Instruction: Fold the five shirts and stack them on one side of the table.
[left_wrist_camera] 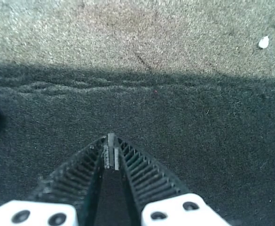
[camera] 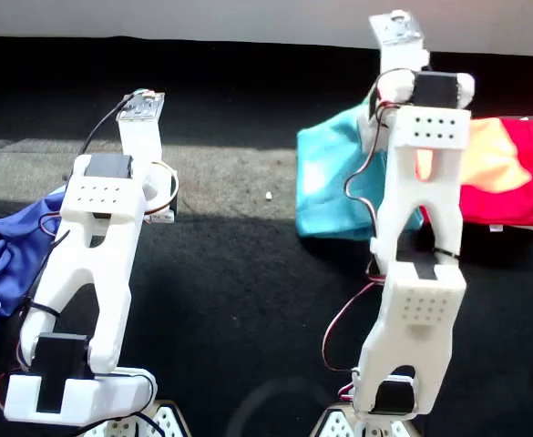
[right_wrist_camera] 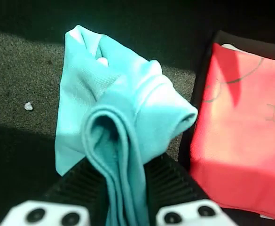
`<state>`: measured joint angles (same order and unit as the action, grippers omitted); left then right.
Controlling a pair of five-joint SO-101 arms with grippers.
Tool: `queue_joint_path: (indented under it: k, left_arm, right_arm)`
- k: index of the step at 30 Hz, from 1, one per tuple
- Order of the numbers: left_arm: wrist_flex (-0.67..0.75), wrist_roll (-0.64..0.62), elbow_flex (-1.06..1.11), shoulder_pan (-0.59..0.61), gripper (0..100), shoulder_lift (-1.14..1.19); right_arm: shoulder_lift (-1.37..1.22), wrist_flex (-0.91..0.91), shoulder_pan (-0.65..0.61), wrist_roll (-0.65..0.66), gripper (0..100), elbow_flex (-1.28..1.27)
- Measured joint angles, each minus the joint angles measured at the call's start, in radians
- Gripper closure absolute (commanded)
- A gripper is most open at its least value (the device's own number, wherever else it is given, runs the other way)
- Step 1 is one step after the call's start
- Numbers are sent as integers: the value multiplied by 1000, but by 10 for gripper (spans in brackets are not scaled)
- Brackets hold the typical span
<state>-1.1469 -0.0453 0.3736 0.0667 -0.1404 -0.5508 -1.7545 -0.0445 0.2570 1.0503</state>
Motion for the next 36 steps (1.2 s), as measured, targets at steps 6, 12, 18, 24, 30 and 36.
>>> queue_joint_path:
  k: [6, 12, 18, 24, 30, 36]
  left_arm:
    - [0, 0, 0, 0, 991, 0]
    - [0, 0, 0, 0, 991, 0]
    - [0, 0, 0, 0, 991, 0]
    - [0, 0, 0, 0, 991, 0]
    - [11, 0, 0, 0, 991, 0]
    - [12, 0, 0, 0, 991, 0]
  right_arm:
    - [124, 0, 63, 9, 993, 0]
    - [164, 0, 169, 91, 993, 11]
    - [164, 49, 290, 152, 993, 11]
    - [104, 109, 384, 239, 993, 12]
    - [-110, 244, 459, 262, 993, 12]
    - [-193, 408, 505, 262, 993, 11]
